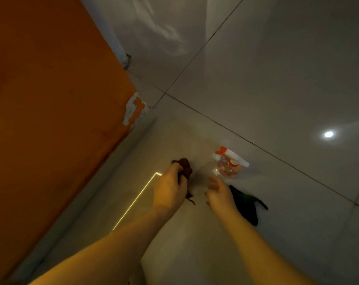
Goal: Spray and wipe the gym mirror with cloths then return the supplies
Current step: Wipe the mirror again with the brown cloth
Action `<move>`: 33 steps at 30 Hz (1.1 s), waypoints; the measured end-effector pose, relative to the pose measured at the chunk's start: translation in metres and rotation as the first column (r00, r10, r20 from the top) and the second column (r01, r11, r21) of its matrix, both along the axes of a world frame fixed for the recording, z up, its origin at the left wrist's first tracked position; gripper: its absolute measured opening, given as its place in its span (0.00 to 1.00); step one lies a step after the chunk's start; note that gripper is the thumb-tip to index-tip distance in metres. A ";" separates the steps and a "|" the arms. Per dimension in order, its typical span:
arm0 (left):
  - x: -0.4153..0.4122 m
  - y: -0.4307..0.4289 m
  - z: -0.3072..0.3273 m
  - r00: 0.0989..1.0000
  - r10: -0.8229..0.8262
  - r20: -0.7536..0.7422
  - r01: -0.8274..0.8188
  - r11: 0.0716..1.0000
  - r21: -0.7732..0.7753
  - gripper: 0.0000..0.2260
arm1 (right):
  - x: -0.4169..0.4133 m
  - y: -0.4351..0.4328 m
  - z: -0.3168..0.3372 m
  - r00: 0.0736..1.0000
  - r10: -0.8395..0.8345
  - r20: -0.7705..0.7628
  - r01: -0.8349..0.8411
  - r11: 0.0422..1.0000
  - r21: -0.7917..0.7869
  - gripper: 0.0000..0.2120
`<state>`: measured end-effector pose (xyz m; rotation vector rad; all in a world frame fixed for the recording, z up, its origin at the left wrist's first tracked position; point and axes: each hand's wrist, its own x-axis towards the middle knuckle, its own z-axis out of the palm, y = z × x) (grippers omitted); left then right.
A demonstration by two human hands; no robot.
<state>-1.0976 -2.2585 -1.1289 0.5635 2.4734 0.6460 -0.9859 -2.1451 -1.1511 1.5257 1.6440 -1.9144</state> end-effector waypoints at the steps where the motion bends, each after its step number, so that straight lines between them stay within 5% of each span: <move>1: 0.007 0.000 0.025 0.997 0.033 0.065 -0.035 0.999 0.031 0.04 | 0.007 0.001 0.027 1.000 0.015 -0.006 -0.015 1.000 0.009 0.23; 7: 0.040 0.017 0.199 0.948 0.153 0.280 -0.201 0.967 0.155 0.08 | 0.042 0.024 0.213 0.993 0.091 -0.072 -0.088 0.995 0.045 0.11; 11: 0.053 0.030 0.337 0.915 0.083 0.395 -0.195 0.948 0.251 0.14 | 0.058 0.048 0.362 0.986 0.135 -0.099 -0.125 0.987 0.101 0.12; 14: 0.052 0.036 0.441 0.940 -0.028 0.340 -0.091 0.939 0.330 0.20 | 0.058 0.058 0.467 0.984 0.159 -0.085 -0.142 0.974 0.178 0.13; 20: 0.028 0.030 0.603 0.980 -0.192 0.054 0.150 0.888 0.434 0.17 | 0.040 0.090 0.611 0.988 0.097 -0.122 -0.043 0.922 0.385 0.15; 27: 0.023 0.012 0.755 0.978 -0.068 -0.198 0.173 0.793 0.584 0.17 | -0.004 0.102 0.714 0.938 0.270 -0.219 -0.241 0.959 0.149 0.22; 33: 0.051 -0.034 0.820 0.958 0.172 -0.230 0.024 0.748 0.663 0.19 | -0.024 0.072 0.765 0.783 0.518 -0.345 -0.559 0.829 -0.023 0.23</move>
